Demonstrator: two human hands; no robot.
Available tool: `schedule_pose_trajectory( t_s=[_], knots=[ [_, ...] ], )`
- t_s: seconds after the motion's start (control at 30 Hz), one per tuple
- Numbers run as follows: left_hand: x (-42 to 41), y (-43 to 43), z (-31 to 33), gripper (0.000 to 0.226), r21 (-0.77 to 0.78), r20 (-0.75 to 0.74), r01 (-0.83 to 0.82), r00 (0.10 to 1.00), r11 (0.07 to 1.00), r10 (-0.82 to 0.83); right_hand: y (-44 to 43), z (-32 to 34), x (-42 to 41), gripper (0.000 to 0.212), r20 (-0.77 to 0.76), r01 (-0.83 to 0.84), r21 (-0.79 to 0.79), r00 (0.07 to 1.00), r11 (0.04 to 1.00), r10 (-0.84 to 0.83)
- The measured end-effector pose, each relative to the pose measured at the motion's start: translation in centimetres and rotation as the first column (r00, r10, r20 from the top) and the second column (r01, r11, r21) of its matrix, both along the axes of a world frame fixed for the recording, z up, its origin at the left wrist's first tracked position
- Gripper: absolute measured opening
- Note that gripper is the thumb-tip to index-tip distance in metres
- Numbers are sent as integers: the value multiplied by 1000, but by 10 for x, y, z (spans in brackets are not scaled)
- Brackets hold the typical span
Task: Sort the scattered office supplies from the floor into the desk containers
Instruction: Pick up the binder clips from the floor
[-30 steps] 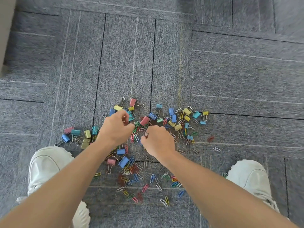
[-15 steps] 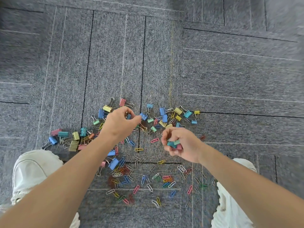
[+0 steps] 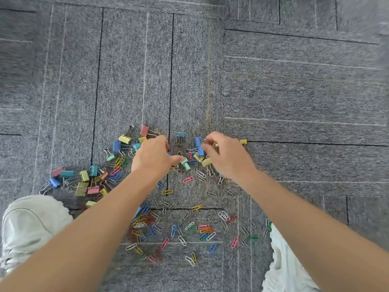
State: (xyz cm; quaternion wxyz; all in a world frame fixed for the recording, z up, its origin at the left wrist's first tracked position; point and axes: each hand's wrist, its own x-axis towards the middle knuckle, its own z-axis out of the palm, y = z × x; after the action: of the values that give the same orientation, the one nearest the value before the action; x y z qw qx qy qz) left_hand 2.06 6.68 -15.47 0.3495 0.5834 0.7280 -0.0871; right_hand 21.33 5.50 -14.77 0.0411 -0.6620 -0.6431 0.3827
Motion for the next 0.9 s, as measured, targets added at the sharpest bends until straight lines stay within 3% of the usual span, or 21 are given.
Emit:
schedule_pose_trajectory(
  t_s=[0.1,0.17,0.33,0.43,0.57,0.67,0.8,0.9],
  knots=[
    [-11,-4,2,63,-41,-49,63,997,997,-65,2,0,-14,25,267,-218,-13,940,976,213],
    [-17,-4,5,61,-78,-64,85,994,993,-90,3,1,-21,25,318,-227,-36,921,973,227],
    [-26,0,8,44,-146,-18,103,994,984,-106,9,2,-20,27,295,-120,-104,944,987,146],
    [-32,3,8,27,-128,16,127,992,984,-126,10,2,-10,20,88,20,-173,996,985,-5],
    [-42,9,16,10,-43,44,102,994,994,-100,2,4,6,19,-125,172,-242,971,955,-206],
    [-46,14,23,24,-76,55,109,993,991,-105,-4,4,14,12,-75,170,-226,979,959,-191],
    [-50,10,24,44,-237,74,252,968,938,-241,-2,5,9,26,1,145,-131,989,981,-146],
    [-48,4,24,41,-280,21,327,942,903,-335,11,4,-5,34,107,77,-25,992,997,-73]
  ],
)
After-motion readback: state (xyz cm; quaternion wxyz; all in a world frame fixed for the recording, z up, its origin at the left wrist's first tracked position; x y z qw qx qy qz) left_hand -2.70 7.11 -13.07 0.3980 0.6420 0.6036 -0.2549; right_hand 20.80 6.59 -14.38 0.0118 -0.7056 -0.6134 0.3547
